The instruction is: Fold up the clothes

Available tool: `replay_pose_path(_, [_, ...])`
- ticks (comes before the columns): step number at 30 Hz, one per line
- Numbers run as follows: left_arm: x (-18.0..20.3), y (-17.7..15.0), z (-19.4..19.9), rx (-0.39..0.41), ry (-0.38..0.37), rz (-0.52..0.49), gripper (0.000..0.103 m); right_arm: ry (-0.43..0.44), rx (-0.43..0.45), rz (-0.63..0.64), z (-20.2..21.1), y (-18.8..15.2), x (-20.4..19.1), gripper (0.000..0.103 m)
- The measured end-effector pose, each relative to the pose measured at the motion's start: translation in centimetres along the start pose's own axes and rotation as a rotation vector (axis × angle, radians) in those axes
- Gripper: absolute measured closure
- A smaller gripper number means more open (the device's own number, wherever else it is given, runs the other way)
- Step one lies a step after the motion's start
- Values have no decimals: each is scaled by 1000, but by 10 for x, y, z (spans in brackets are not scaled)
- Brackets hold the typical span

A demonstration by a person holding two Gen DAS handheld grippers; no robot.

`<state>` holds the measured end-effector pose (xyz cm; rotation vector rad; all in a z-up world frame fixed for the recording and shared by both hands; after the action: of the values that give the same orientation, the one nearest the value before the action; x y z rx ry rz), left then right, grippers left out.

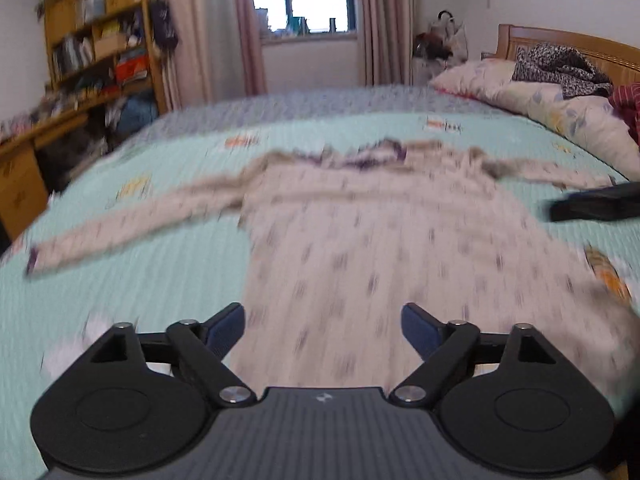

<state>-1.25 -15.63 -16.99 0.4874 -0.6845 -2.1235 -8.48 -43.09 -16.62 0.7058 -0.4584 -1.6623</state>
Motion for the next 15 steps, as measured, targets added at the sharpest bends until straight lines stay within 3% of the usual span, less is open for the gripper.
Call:
replay_pose_path(4, [12, 38, -42, -87, 42, 9, 3, -43, -70, -109, -80, 65, 0, 29])
replay_pose_path(7, [9, 43, -82, -187, 51, 44, 2, -94, -139, -141, -129, 78, 3, 29])
replay_pose_path(9, [9, 27, -109, -308, 36, 76, 2, -127, -232, -144, -149, 63, 1, 29])
replay_pose_path(12, [5, 6, -102, -310, 7, 100, 1, -181, -207, 5, -134, 19, -21, 27])
replay_pose_path(15, [3, -12, -83, -338, -13, 99, 1, -171, -178, 148, -90, -42, -41, 23])
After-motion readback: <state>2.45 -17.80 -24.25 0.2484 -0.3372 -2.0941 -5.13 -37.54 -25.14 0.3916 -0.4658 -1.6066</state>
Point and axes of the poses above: each gripper's, at about its wrist camera, not at the fingertips, and z roughly against the way its jaws point, x to its right, y to its top, the point moved 2 cm from there along -z, roughly the way its jaws point, and after that the axes turned 15 degrees about -x, right-handed, at the moved point
